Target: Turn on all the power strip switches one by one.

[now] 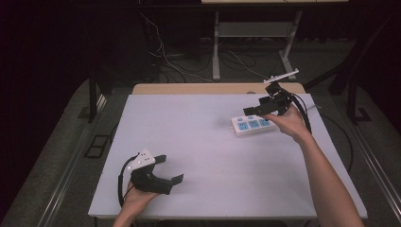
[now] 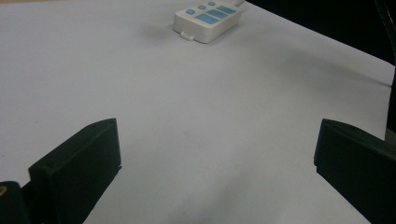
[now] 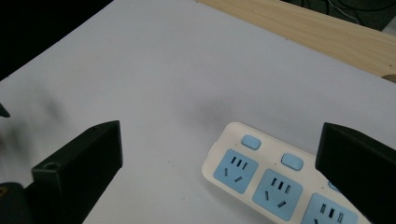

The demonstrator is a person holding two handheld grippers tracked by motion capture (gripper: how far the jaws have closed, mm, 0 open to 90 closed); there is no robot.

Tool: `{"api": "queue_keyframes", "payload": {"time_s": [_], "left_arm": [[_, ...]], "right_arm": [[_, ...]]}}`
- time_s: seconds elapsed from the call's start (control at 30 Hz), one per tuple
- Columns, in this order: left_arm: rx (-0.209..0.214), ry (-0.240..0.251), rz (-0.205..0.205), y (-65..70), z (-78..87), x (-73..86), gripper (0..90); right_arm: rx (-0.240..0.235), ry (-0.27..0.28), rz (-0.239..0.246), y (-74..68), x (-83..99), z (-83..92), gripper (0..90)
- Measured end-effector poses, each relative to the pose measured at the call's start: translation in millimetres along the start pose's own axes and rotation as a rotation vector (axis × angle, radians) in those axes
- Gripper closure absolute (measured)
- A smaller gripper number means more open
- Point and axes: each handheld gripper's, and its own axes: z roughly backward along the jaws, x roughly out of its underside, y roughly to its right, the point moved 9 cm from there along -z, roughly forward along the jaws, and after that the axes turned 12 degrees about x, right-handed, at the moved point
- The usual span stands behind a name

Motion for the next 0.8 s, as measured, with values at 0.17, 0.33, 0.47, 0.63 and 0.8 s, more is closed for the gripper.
{"api": "queue_keyframes", "payload": {"time_s": [0.17,0.33,0.47,0.63,0.8], "left_arm": [[-0.004,0.002,0.006,-1.4,1.2,-0.2,0.0],[-0.005,0.003,0.008,-2.6,2.7,-0.2,0.0],[-0.008,0.011,0.012,-2.9,3.6,-0.8,0.0],[-0.007,0.012,0.009,-2.3,3.3,-0.9,0.0],[-0.010,0.018,0.006,-2.8,3.6,-1.5,0.0]], "right_arm": [[0.004,-0.004,-0.008,3.1,0.0,-8.3,0.5],[0.016,-0.021,0.003,6.2,2.6,-17.1,5.8],[0.030,-0.028,0.011,9.2,4.2,-20.8,15.9],[0.046,-0.028,0.010,12.1,4.9,-23.7,30.5],[0.045,-0.037,0.003,12.8,6.6,-31.4,45.4]]}}
